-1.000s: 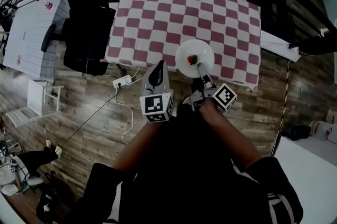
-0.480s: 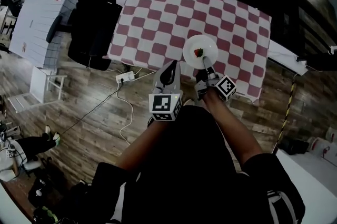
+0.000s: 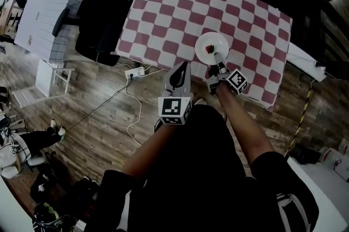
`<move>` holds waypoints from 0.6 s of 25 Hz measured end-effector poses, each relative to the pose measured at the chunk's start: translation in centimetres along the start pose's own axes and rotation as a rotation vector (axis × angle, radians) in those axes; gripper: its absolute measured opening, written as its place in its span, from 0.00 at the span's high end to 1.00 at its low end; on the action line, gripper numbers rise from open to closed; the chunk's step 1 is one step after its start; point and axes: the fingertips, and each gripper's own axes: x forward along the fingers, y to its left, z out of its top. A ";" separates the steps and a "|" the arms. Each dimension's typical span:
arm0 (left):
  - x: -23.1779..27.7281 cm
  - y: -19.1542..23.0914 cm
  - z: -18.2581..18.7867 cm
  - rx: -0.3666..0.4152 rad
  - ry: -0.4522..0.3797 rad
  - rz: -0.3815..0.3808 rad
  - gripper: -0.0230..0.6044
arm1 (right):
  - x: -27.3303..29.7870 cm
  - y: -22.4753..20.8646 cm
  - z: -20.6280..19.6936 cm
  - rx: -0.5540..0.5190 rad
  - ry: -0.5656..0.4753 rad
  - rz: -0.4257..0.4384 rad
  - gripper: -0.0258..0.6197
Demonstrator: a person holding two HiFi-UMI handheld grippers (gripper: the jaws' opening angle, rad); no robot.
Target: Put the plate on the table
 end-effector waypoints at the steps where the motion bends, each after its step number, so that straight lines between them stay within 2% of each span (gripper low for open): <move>1: 0.0 0.0 -0.3 -0.006 0.009 -0.006 0.95 | 0.3 -0.6 -0.4 0.004 0.013 -0.004 0.93; 5: -0.6 0.1 -0.5 -0.009 0.008 -0.039 0.95 | 0.9 -2.8 -2.4 0.035 0.046 -0.028 0.93; 15: -1.8 1.3 -2.1 -0.028 0.036 -0.018 0.95 | 1.2 -6.5 -5.0 0.037 0.067 -0.077 0.93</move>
